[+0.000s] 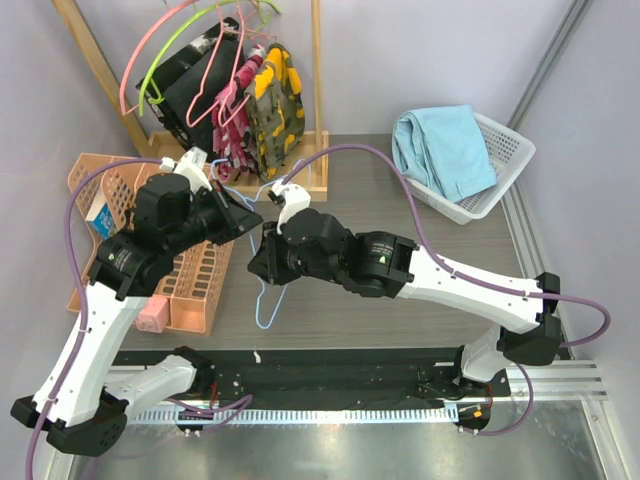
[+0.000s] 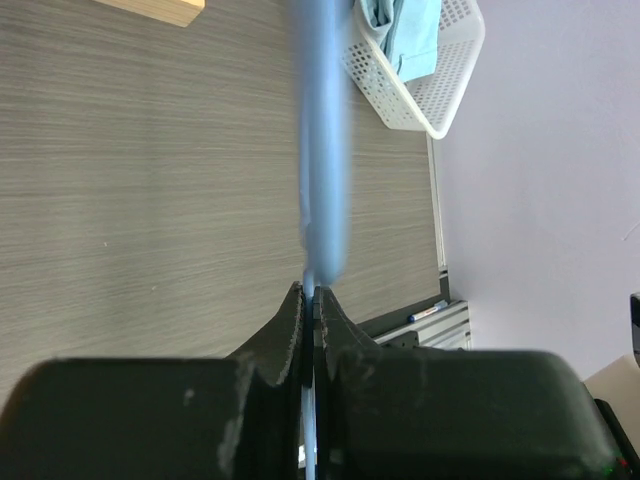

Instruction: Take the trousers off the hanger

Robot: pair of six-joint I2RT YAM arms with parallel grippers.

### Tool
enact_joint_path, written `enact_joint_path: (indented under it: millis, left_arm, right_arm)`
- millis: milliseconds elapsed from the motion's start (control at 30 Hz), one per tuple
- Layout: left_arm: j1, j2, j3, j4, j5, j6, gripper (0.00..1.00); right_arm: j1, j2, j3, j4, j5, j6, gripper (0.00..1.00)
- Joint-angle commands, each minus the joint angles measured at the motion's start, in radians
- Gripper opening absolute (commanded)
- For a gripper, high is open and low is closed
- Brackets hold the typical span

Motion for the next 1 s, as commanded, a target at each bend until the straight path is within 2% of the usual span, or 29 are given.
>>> enact_joint_path:
  millis: [0,33,133,200,233,300,333,433,567,700,967]
  left_arm:
    - [0.005,0.005,0.025,0.025,0.025,-0.001,0.0]
    - [0.005,0.005,0.026,0.028,0.028,-0.001,0.0]
    - [0.005,0.0,0.023,0.049,0.048,-0.004,0.03]
    - [0.005,-0.011,0.018,0.065,0.069,-0.007,0.16]
    - [0.005,-0.015,0.015,0.08,0.077,-0.007,0.26]
    - [0.005,-0.031,0.009,0.091,0.095,-0.006,0.35]
    - [0.005,-0.035,0.011,0.092,0.097,-0.001,0.44]
    - [0.005,-0.067,0.003,0.091,0.1,0.008,0.53]
    - [0.003,-0.112,0.006,0.086,0.088,0.019,0.57]
    - [0.005,-0.152,0.014,0.06,0.08,0.026,0.57]
    - [0.005,-0.251,-0.083,0.071,0.072,-0.021,0.53]
  right_arm:
    - [-0.027,-0.027,-0.006,0.087,-0.03,0.034,0.06]
    - [-0.038,-0.047,-0.05,0.104,-0.068,0.052,0.01]
    - [-0.09,-0.088,-0.165,0.211,-0.143,0.123,0.01]
    - [-0.116,-0.128,-0.215,0.272,-0.203,0.158,0.01]
    - [-0.136,-0.141,-0.245,0.283,-0.214,0.163,0.01]
    - [-0.152,-0.171,-0.264,0.297,-0.26,0.166,0.01]
    - [-0.169,-0.182,-0.278,0.299,-0.27,0.168,0.01]
    - [-0.198,-0.225,-0.311,0.317,-0.316,0.183,0.01]
    - [-0.28,-0.276,-0.362,0.363,-0.398,0.214,0.01]
    - [-0.376,-0.285,-0.376,0.46,-0.543,0.258,0.01]
    - [-0.569,-0.135,-0.207,0.555,-0.734,0.33,0.01]
